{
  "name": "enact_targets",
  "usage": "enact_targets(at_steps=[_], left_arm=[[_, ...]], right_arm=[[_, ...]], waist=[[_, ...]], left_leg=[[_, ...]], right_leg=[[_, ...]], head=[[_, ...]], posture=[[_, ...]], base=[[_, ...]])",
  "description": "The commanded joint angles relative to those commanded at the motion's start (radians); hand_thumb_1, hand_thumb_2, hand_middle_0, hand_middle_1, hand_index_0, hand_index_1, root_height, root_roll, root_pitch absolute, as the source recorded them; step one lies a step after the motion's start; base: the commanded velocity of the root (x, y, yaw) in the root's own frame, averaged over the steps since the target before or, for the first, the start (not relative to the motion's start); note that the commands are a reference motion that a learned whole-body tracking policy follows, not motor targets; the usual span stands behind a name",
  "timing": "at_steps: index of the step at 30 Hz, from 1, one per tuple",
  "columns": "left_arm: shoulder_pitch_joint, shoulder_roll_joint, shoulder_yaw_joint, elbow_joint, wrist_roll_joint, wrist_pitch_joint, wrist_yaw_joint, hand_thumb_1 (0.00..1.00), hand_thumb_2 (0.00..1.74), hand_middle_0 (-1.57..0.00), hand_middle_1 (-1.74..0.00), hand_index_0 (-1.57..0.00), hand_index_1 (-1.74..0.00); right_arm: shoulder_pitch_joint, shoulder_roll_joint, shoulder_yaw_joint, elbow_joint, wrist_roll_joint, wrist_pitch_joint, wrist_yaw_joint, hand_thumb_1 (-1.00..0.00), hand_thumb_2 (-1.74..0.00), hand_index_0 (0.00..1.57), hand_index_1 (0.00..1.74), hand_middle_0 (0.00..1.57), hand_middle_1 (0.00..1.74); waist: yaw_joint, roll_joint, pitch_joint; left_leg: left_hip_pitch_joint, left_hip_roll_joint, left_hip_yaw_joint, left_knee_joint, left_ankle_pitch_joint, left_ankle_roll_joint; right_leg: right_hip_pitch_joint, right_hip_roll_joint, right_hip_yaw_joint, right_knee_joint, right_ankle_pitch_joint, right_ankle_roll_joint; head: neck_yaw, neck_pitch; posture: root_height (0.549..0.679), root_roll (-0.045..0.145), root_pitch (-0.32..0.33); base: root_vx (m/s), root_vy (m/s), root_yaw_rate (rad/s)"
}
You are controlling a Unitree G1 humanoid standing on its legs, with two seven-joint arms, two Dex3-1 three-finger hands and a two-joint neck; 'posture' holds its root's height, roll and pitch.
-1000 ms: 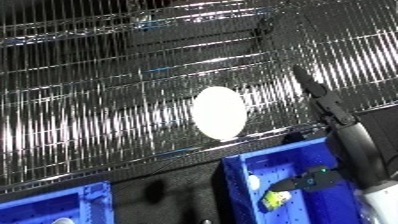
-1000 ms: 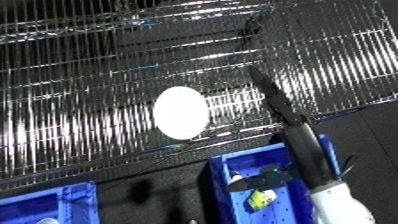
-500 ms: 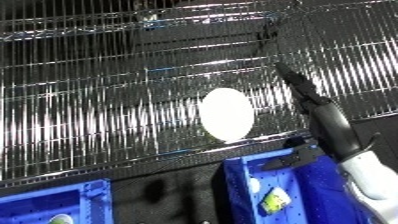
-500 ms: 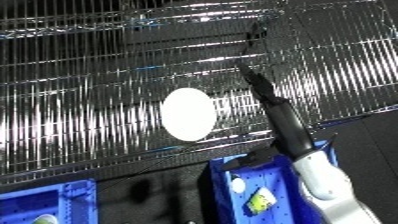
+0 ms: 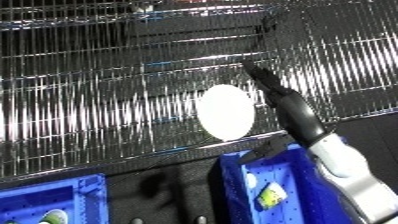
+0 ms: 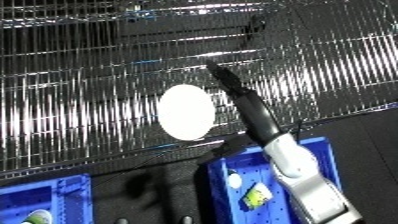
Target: Pick up the object and place it into the box
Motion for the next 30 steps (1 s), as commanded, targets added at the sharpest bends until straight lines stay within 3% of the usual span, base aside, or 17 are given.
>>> enact_targets(at_steps=[3, 10, 21, 30], left_arm=[[0.005, -0.001, -0.005, -0.008, -0.003, -0.001, -0.006, 0.0, 0.0, 0.0, 0.0, 0.0, 0.0], [0.015, -0.01, -0.019, -0.027, -0.001, -0.003, -0.011, 0.0, 0.0, 0.0, 0.0, 0.0, 0.0], [0.029, -0.012, -0.022, -0.047, 0.009, -0.001, -0.005, 0.0, 0.0, 0.0, 0.0, 0.0, 0.0], [0.043, -0.018, -0.005, -0.047, 0.016, -0.014, 0.0, 0.0, 0.0, 0.0, 0.0, 0.0, 0.0]], right_arm=[[-0.021, 0.014, 0.009, 0.008, -0.001, 0.001, 0.007, 0.0, 0.0, 0.0, 0.0, 0.0, 0.0], [-0.049, 0.035, 0.018, 0.011, 0.005, -0.007, 0.021, -0.35, -0.61, 0.55, 0.61, 0.55, 0.61], [-0.028, 0.029, 0.009, 0.001, -0.008, -0.004, 0.0, -0.9, -1.57, 1.41, 1.57, 1.41, 1.57], [0.033, 0.003, -0.038, -0.115, -0.044, -0.036, -0.05, -0.9, -1.57, 1.41, 1.57, 1.41, 1.57]], waist=[[0.005, 0.008, 0.0], [0.017, 0.016, 0.0], [0.014, 0.015, 0.0], [-0.016, 0.002, 0.0]], left_leg=[[-0.004, -0.005, 0.001, -0.001, 0.001, -0.0007], [-0.001, -0.01, 0.0, -0.017, 0.008, -0.0003], [0.012, -0.006, 0.0, -0.03, 0.014, -0.0012], [0.022, 0.006, 0.015, -0.03, 0.009, -0.0024]], right_leg=[[-0.005, -0.0022, 0.001, 0.003, -0.001, -0.0015], [-0.007, -0.006, -0.002, 0.002, -0.003, -0.0024], [0.003, -0.0069, -0.004, -0.009, 0.001, -0.0017], [0.005, 0.0074, 0.01, -0.022, 0.007, -0.0002]], head=[[0.012, 0.001], [0.031, 0.002], [0.034, 0.009], [0.008, 0.031]], posture=[[0.642, 0.077, 0.121], [0.642, 0.08, 0.125], [0.644, 0.081, 0.123], [0.644, 0.079, 0.123]], base=[[0.028, 0.033, 0.06], [0.02, 0.013, 0.053], [0.001, -0.009, -0.001], [-0.03, -0.006, -0.099]])
